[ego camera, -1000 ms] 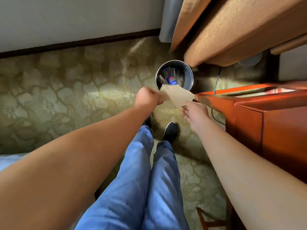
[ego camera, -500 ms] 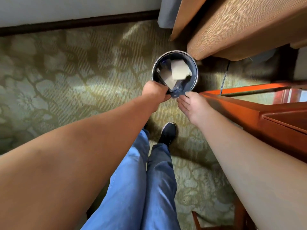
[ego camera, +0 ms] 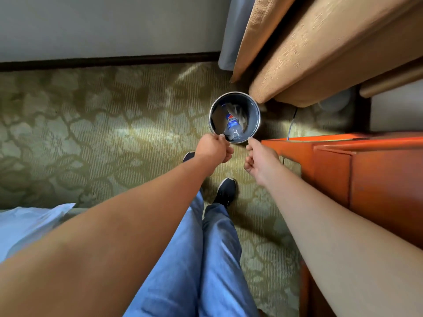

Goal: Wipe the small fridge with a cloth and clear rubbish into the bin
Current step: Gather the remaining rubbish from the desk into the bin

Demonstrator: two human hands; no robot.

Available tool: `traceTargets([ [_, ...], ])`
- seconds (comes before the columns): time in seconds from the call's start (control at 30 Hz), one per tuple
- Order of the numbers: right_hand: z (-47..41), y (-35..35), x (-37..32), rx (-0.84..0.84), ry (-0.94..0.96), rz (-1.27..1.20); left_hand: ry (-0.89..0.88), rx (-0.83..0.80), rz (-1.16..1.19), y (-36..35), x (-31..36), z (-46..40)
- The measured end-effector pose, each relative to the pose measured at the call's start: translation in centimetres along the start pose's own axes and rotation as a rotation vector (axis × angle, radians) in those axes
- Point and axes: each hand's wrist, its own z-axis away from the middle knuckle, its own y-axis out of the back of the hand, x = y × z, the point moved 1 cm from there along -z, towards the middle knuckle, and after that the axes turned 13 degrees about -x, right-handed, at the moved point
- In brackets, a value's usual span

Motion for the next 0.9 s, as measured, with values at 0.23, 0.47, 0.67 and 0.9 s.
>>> traceTargets([
  [0.23,15.2,2.4,1.0,-0.031,0.1,-0.029,-0.134,0.059,-0.193,-3.6,1.9,16.0],
  [0.47,25.9,4.1,4.6,-0.1,0.173,-0.142,-0.228,0.012,-0.119,-6.3,0.7,27.9],
  [0.67,29.4,4.4,9.9,-0.192,0.235,-0.234,-0.227,0.02,-0.054,-6.6,-3.4,32.1],
  [0.9,33.6,4.0,18.7,-0.235,0.343,-0.407,-0.332,-0.177,0.08,-6.0,-11.9,38.2],
])
